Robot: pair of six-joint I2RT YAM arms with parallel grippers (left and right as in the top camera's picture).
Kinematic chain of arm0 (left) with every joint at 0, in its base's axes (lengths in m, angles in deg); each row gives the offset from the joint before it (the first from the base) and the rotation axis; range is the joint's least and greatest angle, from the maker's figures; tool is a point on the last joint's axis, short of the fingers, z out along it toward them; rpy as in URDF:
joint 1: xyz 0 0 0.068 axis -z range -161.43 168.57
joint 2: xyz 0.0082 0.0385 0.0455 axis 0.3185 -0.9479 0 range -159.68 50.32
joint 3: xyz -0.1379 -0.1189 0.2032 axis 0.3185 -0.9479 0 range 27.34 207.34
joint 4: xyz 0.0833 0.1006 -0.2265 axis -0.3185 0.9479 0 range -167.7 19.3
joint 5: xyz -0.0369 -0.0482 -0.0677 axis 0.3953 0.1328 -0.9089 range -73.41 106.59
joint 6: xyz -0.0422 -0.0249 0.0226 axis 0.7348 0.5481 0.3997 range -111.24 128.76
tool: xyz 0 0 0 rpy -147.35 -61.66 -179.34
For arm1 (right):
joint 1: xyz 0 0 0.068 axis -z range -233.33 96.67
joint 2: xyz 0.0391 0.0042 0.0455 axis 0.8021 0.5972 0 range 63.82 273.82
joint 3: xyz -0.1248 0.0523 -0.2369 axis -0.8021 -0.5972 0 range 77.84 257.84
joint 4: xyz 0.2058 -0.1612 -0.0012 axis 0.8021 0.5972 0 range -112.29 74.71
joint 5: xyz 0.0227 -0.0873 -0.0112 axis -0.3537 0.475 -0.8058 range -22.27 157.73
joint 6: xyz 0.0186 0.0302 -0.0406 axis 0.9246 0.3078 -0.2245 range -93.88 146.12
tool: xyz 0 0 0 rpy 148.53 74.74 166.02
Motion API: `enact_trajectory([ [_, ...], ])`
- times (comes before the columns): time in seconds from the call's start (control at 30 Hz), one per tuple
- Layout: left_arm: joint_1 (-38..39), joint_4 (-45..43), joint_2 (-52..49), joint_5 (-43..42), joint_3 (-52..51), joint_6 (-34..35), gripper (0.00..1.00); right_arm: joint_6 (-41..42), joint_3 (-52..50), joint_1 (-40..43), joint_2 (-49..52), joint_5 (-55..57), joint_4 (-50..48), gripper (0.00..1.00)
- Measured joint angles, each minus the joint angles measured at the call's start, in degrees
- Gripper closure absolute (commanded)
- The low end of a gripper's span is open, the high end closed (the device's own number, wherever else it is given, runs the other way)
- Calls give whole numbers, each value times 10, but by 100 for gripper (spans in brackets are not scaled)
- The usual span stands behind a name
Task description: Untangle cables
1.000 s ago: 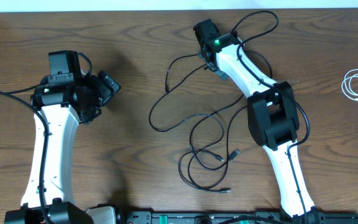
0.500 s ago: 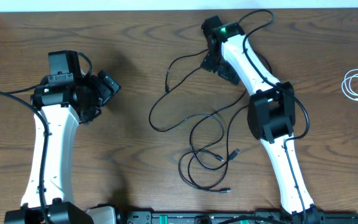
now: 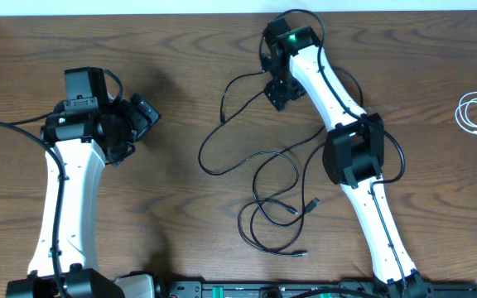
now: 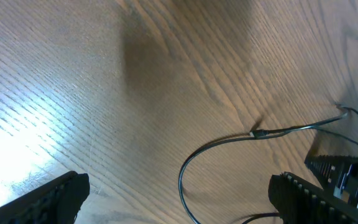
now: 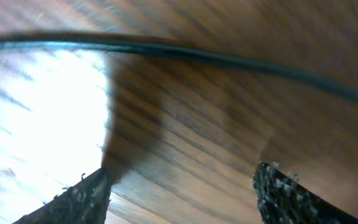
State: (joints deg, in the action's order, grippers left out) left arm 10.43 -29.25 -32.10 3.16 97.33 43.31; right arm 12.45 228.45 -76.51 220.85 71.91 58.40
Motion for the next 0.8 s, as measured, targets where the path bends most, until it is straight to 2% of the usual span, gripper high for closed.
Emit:
enact_trajectory([
  [0.23, 0, 0, 0, 0, 0, 0, 2, -185, 2, -5, 0, 95, -33, 26],
  [0.4, 0, 0, 0, 0, 0, 0, 2, -297, 2, -4, 0, 101, -90, 23],
  [0.53, 0, 0, 0, 0, 0, 0, 2, -345, 1, 0, 1, 75, -127, 22],
  [0.8, 0, 0, 0, 0, 0, 0, 2, -374, -9, 26, 0, -16, -137, 25],
])
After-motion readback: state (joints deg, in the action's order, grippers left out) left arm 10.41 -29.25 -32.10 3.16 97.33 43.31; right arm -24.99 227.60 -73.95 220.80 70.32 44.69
